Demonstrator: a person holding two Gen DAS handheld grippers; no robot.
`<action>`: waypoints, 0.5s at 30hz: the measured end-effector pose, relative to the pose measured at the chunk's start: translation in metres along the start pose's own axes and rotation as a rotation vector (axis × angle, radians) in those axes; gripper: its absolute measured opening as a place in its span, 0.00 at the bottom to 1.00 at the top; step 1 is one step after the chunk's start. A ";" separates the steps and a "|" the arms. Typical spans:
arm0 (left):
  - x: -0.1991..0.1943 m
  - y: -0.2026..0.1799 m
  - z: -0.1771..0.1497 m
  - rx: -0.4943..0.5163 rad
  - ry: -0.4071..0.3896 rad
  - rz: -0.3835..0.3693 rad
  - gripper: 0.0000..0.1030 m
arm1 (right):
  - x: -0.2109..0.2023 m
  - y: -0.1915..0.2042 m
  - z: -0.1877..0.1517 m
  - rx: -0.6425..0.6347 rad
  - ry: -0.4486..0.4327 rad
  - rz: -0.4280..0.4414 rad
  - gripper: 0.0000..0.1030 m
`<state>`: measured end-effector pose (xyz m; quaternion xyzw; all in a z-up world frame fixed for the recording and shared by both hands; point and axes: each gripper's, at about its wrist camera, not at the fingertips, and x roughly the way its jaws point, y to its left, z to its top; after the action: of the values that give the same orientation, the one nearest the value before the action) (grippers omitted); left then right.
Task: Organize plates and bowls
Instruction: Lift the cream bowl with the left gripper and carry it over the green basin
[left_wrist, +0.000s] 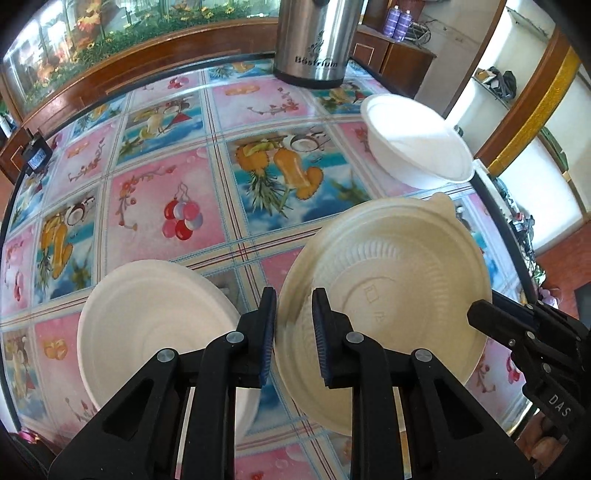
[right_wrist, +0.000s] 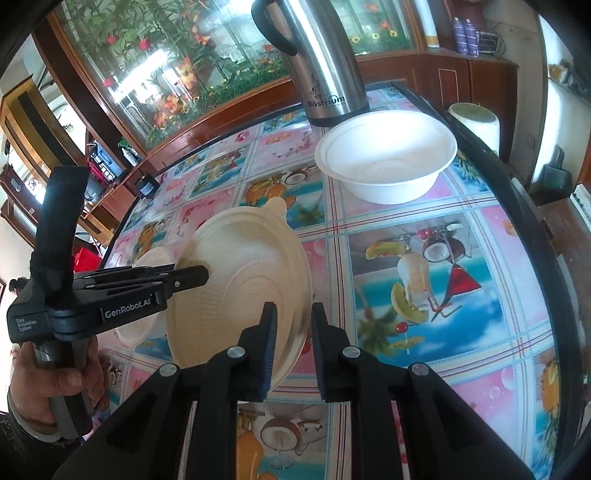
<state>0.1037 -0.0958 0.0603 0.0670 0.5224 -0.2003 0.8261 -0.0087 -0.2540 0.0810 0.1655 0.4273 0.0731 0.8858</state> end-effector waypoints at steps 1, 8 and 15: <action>-0.004 -0.001 -0.001 -0.001 -0.007 -0.005 0.18 | -0.004 0.000 0.000 -0.002 -0.005 0.001 0.17; -0.034 -0.006 -0.017 -0.010 -0.065 -0.015 0.18 | -0.021 0.003 -0.004 -0.006 -0.025 0.017 0.17; -0.059 0.009 -0.040 -0.049 -0.098 -0.007 0.18 | -0.033 0.021 -0.012 -0.042 -0.032 0.053 0.17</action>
<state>0.0518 -0.0599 0.0939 0.0351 0.4864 -0.1935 0.8513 -0.0384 -0.2402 0.1055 0.1591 0.4067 0.1028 0.8937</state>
